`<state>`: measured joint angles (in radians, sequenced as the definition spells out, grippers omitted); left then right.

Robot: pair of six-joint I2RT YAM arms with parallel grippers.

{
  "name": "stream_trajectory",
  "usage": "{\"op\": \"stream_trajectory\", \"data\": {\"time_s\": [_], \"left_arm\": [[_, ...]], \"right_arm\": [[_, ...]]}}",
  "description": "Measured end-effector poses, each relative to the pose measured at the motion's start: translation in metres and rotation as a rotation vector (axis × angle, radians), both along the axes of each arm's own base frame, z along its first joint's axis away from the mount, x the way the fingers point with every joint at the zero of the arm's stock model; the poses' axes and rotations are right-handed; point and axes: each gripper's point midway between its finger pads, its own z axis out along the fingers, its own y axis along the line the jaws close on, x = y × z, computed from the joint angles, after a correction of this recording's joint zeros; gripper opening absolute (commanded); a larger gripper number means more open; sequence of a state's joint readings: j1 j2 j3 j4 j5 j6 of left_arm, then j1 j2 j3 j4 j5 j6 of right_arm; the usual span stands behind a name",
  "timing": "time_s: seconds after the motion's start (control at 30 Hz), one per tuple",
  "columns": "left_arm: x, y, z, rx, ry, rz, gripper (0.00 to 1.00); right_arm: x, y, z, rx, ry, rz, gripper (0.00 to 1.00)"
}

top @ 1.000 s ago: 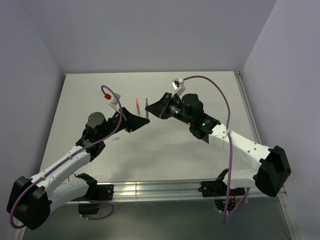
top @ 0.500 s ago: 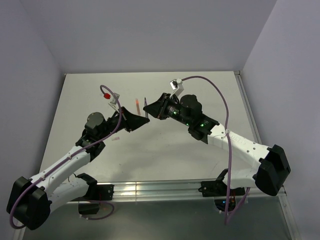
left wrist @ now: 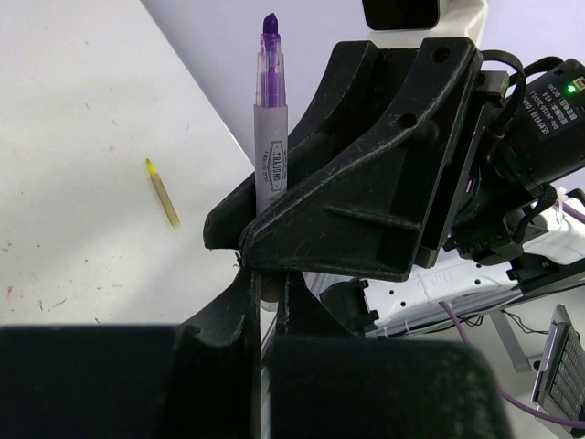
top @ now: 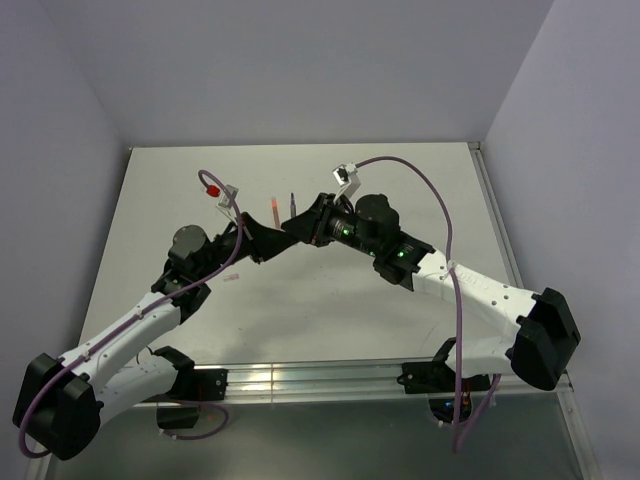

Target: Insert the pens into the pen caps

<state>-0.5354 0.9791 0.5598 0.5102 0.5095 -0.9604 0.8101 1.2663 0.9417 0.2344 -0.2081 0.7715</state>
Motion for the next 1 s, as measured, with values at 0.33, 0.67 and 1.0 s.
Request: {"op": "stream_trajectory", "data": {"time_s": [0.33, 0.67, 1.0], "left_arm": [[-0.002, -0.001, 0.002, -0.006, -0.001, -0.014, 0.00], [-0.003, -0.001, 0.002, -0.015, 0.009, -0.019, 0.14], [-0.008, 0.032, -0.010, 0.115, 0.030, 0.152, 0.33]], "right_arm": [[0.000, 0.000, 0.001, 0.003, -0.007, -0.001, 0.21], [0.001, -0.001, 0.000, 0.000, -0.012, -0.013, 0.00], [0.004, -0.026, -0.004, -0.032, 0.002, -0.099, 0.00]]}}
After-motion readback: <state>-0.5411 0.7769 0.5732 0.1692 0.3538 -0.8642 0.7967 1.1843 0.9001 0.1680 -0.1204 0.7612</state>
